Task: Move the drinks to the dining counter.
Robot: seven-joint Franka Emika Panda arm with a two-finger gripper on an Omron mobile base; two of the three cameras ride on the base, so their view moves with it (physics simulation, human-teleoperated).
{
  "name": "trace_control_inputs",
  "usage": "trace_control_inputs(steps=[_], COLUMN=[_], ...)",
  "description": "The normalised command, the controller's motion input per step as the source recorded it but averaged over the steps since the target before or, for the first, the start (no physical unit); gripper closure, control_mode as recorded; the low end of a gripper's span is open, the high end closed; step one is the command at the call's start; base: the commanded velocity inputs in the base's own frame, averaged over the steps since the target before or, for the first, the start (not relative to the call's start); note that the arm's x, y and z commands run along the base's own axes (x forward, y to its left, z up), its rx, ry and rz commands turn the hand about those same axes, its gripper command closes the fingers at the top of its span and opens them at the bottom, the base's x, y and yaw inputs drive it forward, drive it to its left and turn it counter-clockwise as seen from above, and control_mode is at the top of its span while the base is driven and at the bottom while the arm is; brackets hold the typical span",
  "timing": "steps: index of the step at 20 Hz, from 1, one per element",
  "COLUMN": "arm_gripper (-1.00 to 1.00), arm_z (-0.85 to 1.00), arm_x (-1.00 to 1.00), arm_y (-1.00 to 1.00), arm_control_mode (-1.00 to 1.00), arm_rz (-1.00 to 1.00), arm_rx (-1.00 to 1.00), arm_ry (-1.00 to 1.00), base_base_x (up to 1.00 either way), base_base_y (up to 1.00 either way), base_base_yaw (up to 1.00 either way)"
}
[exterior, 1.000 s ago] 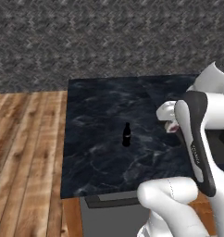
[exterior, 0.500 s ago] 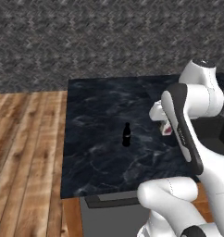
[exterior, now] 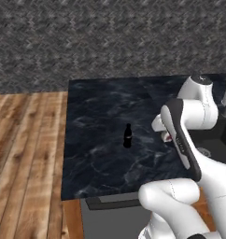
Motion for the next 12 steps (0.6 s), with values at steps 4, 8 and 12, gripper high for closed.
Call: trace_control_inputs(steps=[4, 8, 12], arm_gripper=[1.0, 1.0, 1.0], arm_z=[-0.51, -0.41, -0.27], arm_x=[0.49, 0.54, 0.43], arm_y=[-0.38, -0.44, -0.39], arm_control_mode=[-1.0, -1.0, -1.0], arm_rz=[0.0, 0.0, 0.0], arm_rx=[-0.11, -0.03, 0.0], arm_ry=[-0.04, 0.0, 0.08], base_base_x=[0.0, 0.0, 0.0], base_base_y=[0.0, 0.0, 0.0], base_base_yaw=[0.0, 0.0, 0.0])
